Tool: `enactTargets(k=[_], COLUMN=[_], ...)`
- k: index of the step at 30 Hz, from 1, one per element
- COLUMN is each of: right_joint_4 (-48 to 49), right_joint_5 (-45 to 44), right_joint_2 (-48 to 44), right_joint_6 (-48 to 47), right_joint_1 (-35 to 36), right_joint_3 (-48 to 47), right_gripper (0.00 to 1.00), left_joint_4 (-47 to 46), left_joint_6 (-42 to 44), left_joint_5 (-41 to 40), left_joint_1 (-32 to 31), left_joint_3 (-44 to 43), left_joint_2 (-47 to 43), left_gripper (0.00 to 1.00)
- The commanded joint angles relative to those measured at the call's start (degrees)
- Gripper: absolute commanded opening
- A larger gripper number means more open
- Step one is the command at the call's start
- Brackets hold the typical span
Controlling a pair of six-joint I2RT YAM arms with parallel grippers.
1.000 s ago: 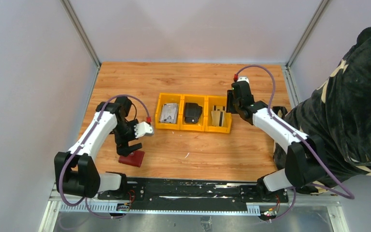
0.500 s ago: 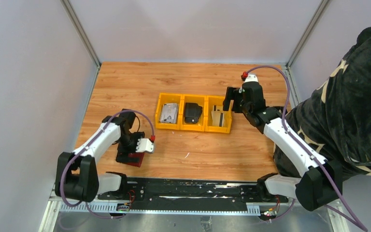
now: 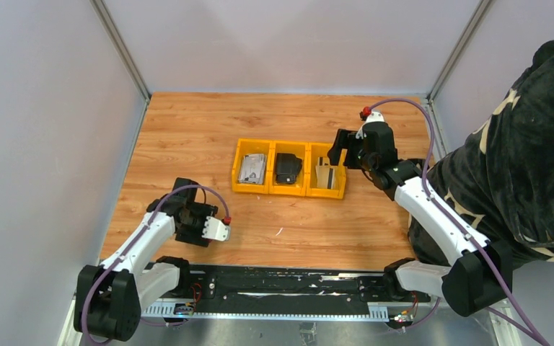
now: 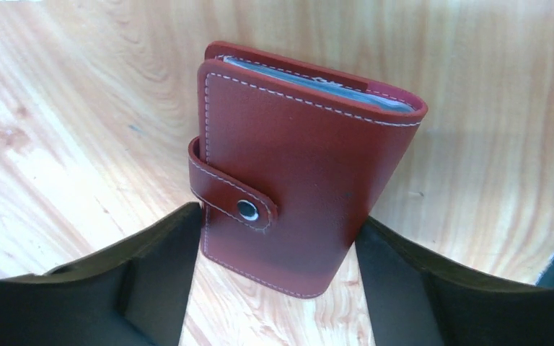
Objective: Take the credit cards out of the card holder
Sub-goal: Pick up the card holder from the corner of the board.
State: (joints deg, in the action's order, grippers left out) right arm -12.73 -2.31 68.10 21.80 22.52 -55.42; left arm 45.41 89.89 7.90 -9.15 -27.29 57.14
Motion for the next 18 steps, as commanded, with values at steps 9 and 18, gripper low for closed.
enactTargets(k=[9, 18], right_joint_4=[8.47, 21.2], right_joint_5=[23.52, 35.99], right_joint_2=[3.81, 11.5], right_joint_6=[6.84, 16.37], right_joint_1=[2.82, 11.69], right_joint_3=[0.58, -0.9], right_gripper=[0.86, 0.87], left_joint_4=[-5.85, -16.03], left_joint_6=[9.35, 19.58], left_joint_5=[12.98, 25.22], left_joint_1=[-0.67, -0.78], left_joint_3=[-0.58, 0.25], left_joint_2=[-11.98, -26.19], left_gripper=[0.39, 0.42])
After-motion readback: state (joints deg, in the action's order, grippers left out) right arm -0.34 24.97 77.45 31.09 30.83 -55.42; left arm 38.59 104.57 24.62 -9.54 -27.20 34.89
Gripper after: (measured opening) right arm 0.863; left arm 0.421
